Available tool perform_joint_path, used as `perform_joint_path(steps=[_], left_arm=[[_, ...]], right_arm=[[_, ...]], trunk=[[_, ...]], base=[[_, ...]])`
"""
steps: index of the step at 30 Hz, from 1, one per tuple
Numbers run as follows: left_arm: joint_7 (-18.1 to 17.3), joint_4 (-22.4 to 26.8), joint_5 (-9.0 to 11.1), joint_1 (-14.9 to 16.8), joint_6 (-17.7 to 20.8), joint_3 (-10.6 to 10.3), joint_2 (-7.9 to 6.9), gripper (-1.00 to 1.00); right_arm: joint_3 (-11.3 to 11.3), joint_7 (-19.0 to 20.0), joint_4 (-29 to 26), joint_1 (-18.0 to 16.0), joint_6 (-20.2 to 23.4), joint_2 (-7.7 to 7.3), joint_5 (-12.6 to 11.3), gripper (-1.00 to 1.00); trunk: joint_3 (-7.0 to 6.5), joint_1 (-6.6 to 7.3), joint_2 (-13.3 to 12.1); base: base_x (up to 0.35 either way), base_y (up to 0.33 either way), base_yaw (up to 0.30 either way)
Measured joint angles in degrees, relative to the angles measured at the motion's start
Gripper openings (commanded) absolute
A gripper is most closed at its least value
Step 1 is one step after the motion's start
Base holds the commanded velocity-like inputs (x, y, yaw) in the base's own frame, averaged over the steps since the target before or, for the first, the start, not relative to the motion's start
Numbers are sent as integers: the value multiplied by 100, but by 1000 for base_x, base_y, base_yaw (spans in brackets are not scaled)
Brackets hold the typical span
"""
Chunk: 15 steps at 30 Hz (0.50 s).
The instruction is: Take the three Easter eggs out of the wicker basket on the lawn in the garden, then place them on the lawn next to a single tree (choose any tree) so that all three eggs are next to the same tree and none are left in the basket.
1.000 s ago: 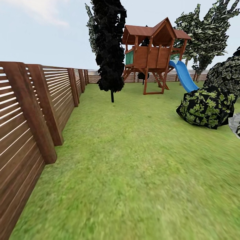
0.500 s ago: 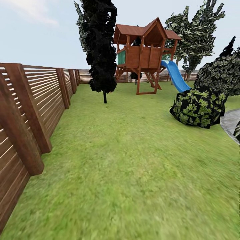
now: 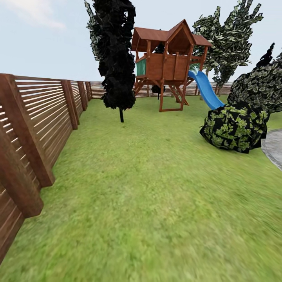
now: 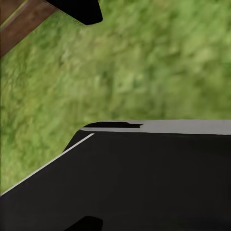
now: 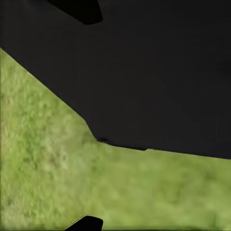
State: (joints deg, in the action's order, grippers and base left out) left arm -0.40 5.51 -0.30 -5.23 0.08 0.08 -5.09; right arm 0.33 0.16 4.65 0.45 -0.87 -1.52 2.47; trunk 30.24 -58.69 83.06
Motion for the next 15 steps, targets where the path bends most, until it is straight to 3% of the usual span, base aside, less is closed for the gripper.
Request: perform_joint_path(steps=[15], left_arm=[[0,0,4,0,0,0,0,100]], right_arm=[[-7,-8,0,1,0,-5,-1,100]], trunk=[[0,0,0]], base=[[334,0,0]])
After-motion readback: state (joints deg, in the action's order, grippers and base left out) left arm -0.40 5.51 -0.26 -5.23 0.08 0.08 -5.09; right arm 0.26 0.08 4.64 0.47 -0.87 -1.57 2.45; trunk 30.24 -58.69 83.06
